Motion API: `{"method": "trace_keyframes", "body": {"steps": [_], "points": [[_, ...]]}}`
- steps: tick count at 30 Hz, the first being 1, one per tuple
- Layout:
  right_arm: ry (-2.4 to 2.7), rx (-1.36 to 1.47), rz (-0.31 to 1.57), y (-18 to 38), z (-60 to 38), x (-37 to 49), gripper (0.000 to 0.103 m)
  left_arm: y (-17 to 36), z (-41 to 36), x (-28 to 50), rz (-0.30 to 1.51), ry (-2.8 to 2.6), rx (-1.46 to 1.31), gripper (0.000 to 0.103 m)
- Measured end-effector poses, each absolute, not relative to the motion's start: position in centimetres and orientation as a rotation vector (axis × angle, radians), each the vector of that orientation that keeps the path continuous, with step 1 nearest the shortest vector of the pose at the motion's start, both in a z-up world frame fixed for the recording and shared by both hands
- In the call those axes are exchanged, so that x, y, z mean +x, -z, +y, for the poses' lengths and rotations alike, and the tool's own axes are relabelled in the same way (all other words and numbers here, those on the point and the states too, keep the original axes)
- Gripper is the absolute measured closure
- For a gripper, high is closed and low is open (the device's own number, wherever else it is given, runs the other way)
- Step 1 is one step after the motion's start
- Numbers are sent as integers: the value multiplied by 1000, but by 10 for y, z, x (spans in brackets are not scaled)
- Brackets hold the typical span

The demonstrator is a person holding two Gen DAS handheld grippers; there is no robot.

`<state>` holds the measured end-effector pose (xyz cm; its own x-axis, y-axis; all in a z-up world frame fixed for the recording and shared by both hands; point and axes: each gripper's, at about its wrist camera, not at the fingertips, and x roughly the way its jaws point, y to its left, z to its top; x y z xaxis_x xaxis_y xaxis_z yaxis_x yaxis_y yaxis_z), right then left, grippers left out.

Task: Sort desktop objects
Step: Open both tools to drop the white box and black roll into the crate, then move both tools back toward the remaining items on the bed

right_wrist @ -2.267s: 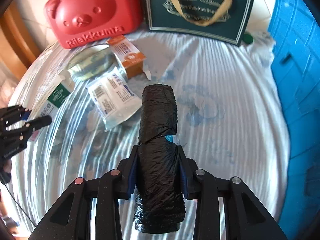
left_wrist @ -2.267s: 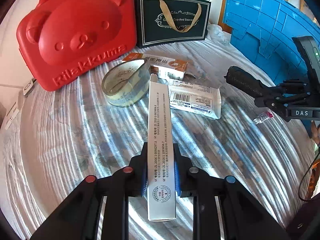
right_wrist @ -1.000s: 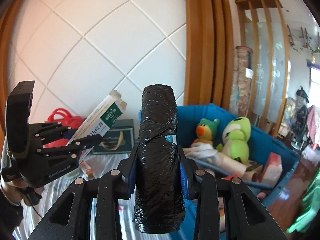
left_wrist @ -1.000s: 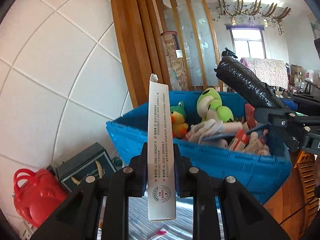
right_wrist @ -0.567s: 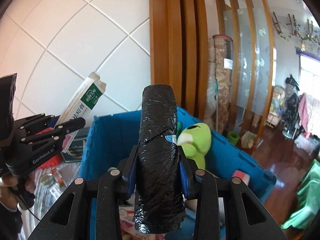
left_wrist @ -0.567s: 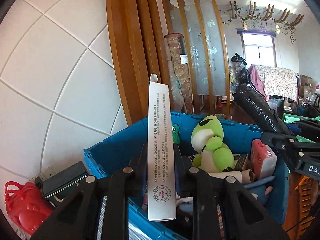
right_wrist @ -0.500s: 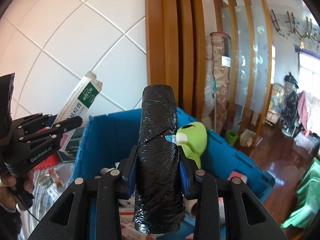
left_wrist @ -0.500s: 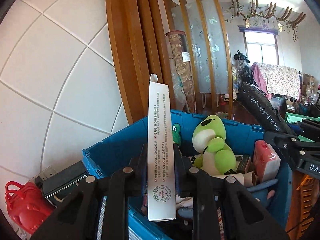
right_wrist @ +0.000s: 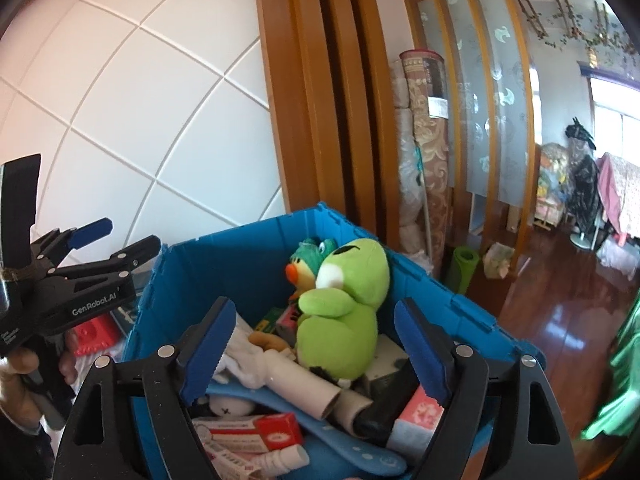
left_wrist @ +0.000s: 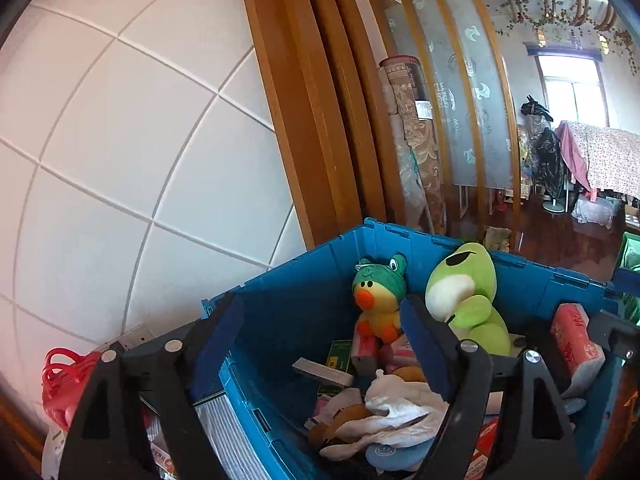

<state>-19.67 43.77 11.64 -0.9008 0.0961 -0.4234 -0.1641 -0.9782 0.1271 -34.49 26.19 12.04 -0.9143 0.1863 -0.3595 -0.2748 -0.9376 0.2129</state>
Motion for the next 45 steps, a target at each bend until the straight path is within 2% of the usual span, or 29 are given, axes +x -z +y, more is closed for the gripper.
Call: {"method": "trace_keyframes", "body": {"steps": [27, 32, 37, 45], "points": [[-3041, -622, 261, -110, 390, -166, 15, -108, 206, -309, 322, -2953, -503, 22], [-3048, -646, 261, -109, 363, -165, 12, -99, 159, -295, 306, -2965, -516, 22], [-3077, -639, 260, -105, 316, -162, 5, -80, 87, -278, 357, -2997, -555, 22], [-3179, -698, 201, -84, 212, -175, 5, -32, -37, -260, 466, -3044, -691, 22]]}}
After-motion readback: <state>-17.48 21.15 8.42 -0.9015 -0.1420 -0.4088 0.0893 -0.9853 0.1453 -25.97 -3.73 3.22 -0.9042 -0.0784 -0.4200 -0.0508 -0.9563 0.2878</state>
